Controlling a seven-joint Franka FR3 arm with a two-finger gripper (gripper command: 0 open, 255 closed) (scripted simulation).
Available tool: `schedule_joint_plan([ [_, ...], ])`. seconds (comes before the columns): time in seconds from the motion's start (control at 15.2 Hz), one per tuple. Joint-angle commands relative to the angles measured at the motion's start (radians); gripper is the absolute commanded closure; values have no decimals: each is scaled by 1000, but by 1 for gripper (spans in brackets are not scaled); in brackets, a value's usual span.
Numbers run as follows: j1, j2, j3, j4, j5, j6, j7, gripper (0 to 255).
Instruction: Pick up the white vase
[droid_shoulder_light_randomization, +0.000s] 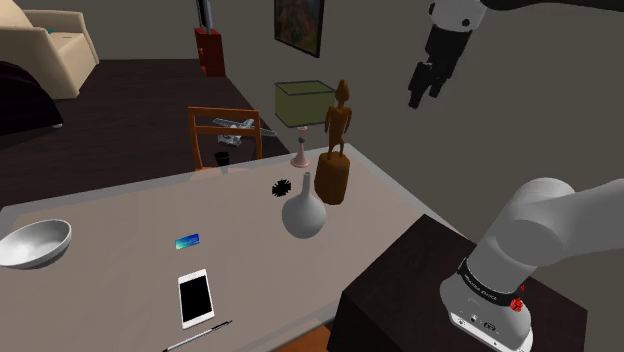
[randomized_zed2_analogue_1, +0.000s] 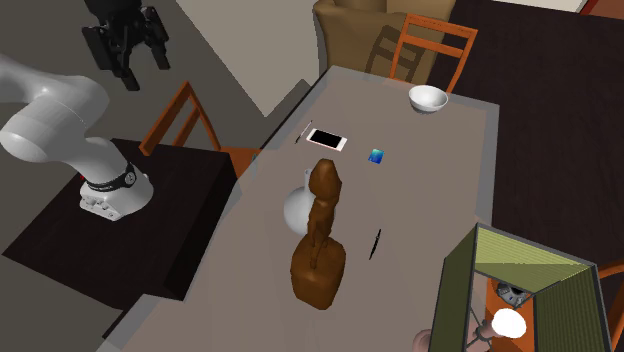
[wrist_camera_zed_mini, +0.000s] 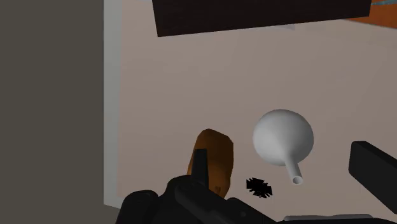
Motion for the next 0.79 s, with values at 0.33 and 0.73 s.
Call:
schedule_joint_plan([
  [0.33, -3, 108, 27, -56, 30, 147, 74, 0],
  [0.73, -8, 277, 61, -80, 56, 320, 156, 0],
])
